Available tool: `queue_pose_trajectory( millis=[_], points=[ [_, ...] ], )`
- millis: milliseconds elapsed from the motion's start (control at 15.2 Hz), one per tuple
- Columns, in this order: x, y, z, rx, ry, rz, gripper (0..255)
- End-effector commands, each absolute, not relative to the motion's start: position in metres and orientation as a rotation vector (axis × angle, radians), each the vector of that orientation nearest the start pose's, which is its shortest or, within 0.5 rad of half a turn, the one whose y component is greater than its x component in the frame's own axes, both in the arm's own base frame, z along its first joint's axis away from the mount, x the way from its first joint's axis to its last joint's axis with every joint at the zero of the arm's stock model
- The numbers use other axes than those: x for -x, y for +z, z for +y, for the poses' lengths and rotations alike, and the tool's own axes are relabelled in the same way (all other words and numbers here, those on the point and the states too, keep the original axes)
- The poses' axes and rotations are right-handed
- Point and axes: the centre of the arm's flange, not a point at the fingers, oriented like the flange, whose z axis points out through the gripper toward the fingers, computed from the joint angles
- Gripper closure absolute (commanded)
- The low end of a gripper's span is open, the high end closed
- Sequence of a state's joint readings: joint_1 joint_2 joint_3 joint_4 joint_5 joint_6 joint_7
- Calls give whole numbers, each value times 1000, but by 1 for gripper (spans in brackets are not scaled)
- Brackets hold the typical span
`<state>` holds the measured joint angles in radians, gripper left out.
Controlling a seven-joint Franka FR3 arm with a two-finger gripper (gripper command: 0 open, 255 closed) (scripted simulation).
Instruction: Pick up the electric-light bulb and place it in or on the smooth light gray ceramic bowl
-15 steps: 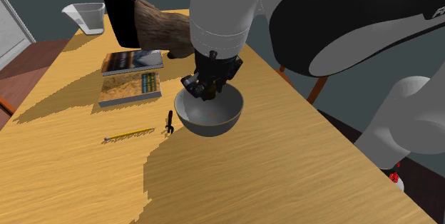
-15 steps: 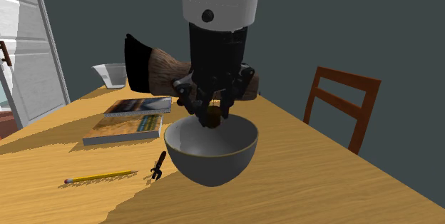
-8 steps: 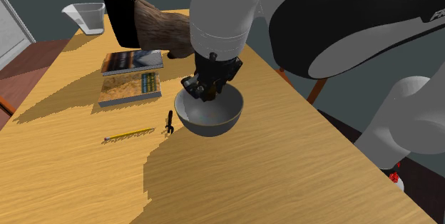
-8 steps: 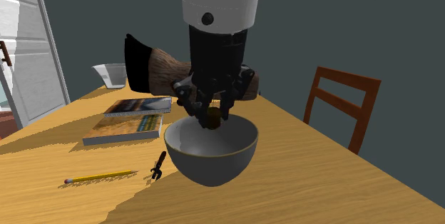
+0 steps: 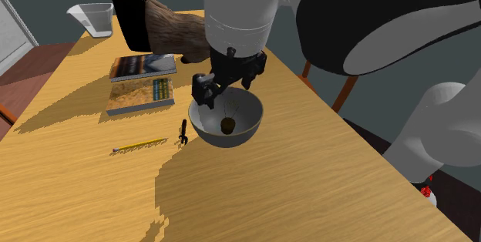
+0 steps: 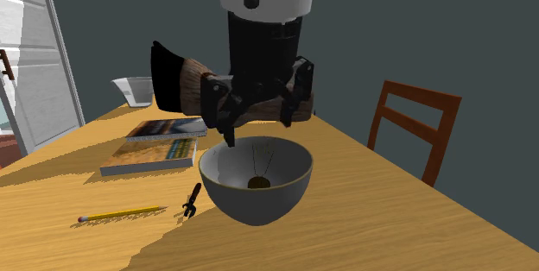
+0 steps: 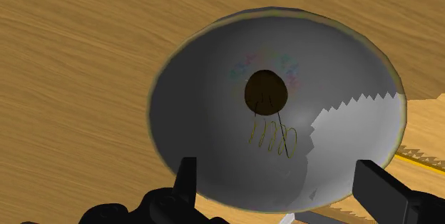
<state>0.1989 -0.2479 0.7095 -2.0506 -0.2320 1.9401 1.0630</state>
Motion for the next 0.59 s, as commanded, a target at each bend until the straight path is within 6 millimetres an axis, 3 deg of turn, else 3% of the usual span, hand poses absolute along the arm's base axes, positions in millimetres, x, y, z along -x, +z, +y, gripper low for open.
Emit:
queue_pose_trajectory(
  millis=[0, 66, 528],
  points=[
    [-299, 551, 411, 3238, -583, 142, 0],
    [-295, 561, 413, 3238, -583, 142, 0],
    [-295, 561, 413, 3238, -583, 142, 0]
  ],
)
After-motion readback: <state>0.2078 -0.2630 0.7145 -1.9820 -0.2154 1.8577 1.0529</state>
